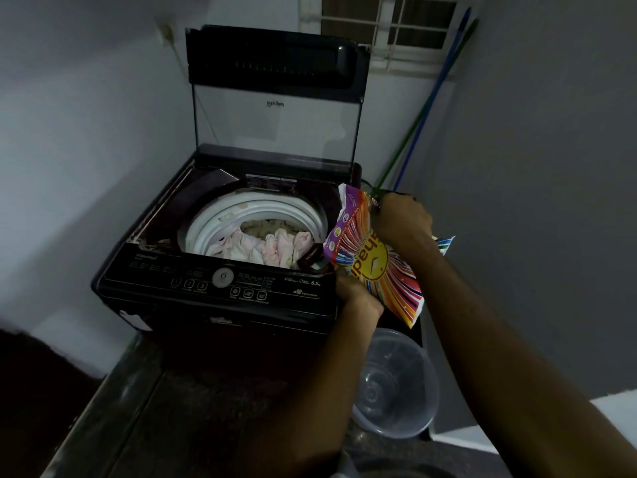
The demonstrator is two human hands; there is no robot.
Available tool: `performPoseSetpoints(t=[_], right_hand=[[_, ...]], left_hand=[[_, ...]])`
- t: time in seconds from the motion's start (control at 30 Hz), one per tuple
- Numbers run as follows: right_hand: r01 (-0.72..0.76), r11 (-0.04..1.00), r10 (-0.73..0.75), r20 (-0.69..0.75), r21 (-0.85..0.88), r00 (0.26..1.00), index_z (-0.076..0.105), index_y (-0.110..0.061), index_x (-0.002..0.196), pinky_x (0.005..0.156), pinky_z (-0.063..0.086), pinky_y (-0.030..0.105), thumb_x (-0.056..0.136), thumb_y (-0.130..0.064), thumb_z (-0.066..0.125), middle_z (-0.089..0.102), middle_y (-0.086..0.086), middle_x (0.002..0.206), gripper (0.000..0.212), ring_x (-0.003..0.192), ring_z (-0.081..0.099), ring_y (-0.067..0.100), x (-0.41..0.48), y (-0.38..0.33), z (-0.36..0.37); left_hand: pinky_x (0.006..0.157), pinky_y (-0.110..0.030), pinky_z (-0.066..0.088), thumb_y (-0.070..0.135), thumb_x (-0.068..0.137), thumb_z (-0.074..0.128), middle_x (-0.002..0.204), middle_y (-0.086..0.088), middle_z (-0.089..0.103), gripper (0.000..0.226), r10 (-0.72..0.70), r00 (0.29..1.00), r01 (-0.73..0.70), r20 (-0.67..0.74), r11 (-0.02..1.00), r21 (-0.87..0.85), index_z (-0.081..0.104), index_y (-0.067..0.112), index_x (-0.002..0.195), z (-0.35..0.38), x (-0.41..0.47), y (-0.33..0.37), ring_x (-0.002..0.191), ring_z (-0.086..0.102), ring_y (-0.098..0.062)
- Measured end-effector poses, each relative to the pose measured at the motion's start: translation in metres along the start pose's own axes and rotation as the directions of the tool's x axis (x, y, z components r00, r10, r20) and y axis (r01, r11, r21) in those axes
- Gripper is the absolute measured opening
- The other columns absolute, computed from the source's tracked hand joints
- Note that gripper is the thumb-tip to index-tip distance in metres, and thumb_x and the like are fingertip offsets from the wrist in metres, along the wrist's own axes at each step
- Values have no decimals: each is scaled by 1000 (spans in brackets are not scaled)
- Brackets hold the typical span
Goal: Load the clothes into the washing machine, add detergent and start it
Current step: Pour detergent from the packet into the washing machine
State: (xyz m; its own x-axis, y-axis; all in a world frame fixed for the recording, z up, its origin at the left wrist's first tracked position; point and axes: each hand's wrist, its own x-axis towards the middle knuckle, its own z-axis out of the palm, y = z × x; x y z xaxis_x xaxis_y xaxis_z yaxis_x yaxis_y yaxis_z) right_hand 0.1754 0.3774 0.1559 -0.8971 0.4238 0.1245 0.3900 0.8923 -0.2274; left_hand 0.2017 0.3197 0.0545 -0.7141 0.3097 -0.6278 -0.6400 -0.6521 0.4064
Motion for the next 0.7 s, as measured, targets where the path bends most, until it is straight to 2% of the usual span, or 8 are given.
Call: performPoseSetpoints(t=[0.17, 0.33, 0.43, 0.5, 0.57, 0.7], right_hand=[[5, 1000, -5, 4, 14, 1000, 64, -7, 96, 68, 50, 35, 95, -27, 49, 66, 12, 89, 25, 82, 65, 32, 1, -2, 1], [14, 1000, -14, 1, 8, 1000, 64, -6, 99, 66, 44, 33, 95, -25, 48, 66, 14, 93, 25, 86, 64, 35, 1, -1, 1], [7, 1000, -7, 4, 12, 1000, 64, -7, 99, 65, 41, 32, 96, -25, 48, 62, 10, 86, 24, 79, 61, 31, 2, -2, 1], [6, 1000, -6, 4, 19, 1000, 64, -7, 98, 64, 42, 33, 96, -25, 48, 64, 11, 87, 24, 75, 60, 29, 2, -2, 2], [13, 1000, -14, 6, 15, 1000, 64, -6, 98, 65, 46, 34, 96, -25, 48, 67, 13, 92, 25, 81, 64, 32, 3, -2, 3], [15, 1000, -15, 14, 19, 1000, 64, -6, 98, 64, 42, 32, 96, -25, 49, 66, 13, 91, 25, 82, 64, 33, 3, -1, 3]], left_hand=[[102, -44, 38, 54, 104, 18, 141, -16, 53, 64, 37, 999, -37, -8, 999, -3, 50, 14, 140, -4, 5, 1, 133, 46, -37], [106, -44, 36, 46, 106, 17, 146, -19, 48, 59, 29, 1000, -28, 6, 999, -23, 48, 11, 142, -2, 1, 2, 135, 43, -37], [102, -43, 37, 50, 105, 17, 145, -18, 49, 62, 33, 999, -33, 0, 999, -35, 49, 12, 142, -4, 6, 2, 134, 44, -37], [103, -42, 38, 48, 105, 18, 145, -18, 49, 60, 18, 1000, -18, 19, 999, -37, 50, 12, 141, -4, 6, 1, 134, 45, -37], [100, -41, 38, 45, 106, 19, 144, -18, 50, 58, 15, 1000, -14, 12, 999, -41, 51, 11, 140, -4, 8, 2, 133, 46, -36], [93, -38, 40, 50, 105, 18, 131, -16, 58, 61, 35, 999, -33, 21, 998, -60, 53, 12, 137, -5, 8, 2, 128, 50, -36]])
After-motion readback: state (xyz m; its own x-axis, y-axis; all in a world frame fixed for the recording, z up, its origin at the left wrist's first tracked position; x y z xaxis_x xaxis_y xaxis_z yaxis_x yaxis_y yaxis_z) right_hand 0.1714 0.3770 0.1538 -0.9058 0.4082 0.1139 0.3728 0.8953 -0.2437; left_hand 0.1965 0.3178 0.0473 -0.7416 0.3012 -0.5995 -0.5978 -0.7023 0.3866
